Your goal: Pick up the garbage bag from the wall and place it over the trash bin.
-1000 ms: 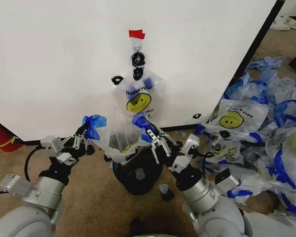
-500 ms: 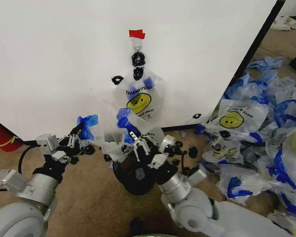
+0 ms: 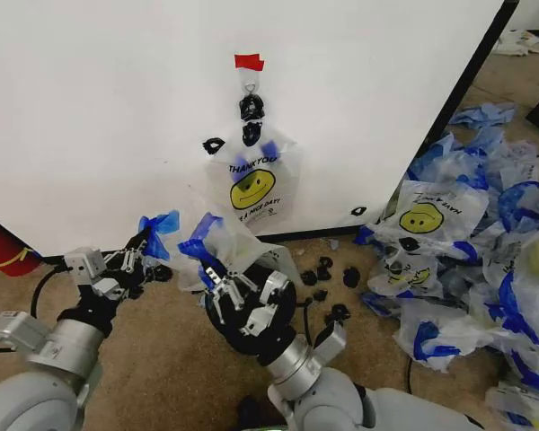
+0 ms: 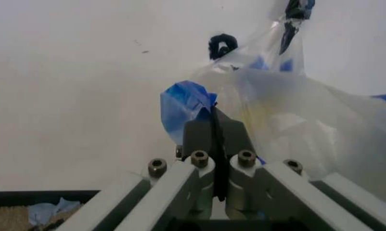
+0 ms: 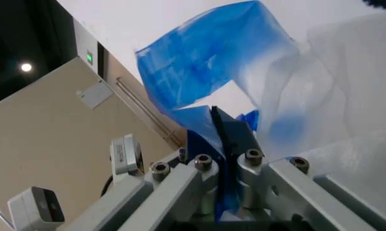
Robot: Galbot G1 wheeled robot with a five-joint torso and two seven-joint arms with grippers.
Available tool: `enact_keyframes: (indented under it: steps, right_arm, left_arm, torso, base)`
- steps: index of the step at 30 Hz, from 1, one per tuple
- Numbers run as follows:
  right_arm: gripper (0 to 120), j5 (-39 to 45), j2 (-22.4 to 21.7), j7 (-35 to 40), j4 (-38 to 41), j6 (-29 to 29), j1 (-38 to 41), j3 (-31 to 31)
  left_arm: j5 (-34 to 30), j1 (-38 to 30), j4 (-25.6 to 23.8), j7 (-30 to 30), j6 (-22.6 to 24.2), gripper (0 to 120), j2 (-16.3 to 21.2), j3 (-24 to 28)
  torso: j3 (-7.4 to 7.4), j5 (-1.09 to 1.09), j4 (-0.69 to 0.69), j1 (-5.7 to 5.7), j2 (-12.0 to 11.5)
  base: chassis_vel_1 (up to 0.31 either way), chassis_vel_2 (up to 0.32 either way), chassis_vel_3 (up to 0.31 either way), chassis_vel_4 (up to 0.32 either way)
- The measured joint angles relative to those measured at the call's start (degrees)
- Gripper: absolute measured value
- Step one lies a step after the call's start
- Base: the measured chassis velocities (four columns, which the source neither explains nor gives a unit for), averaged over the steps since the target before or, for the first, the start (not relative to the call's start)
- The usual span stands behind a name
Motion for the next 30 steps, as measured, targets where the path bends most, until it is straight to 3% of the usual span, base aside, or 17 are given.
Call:
enact_keyframes:
  steps: [11,25,30]
  right_arm:
    - [0,-1.7,1.1,-1.2,-5.6,2.5,-1.3,-1.1]
    - [0,-2.1,-6.4,-2.9,-3.9,5.3,-8.9,2.9]
    - [0,-2.5,-6.6,-3.1,-3.6,5.8,-11.6,4.9]
  left_arm:
    - [0.5,-0.2,0.3,0.1,-0.2,0,-0.6,0.7]
    - [1.7,-2.1,1.7,0.4,-0.5,0,-0.6,3.3]
    - [1.7,-2.4,1.8,0.4,-0.5,0,-0.5,3.6]
  torso:
    - [0.00,0.00,0.00,0.00,0.0]
    - [0.00,0.01,0.00,0.00,0.0]
    - [0.00,0.01,-0.01,0.00,0.0]
  base:
    - [0.000,0.000,0.000,0.000]
    - [0.000,0.000,0.000,0.000]
    - [0.000,0.000,0.000,0.000]
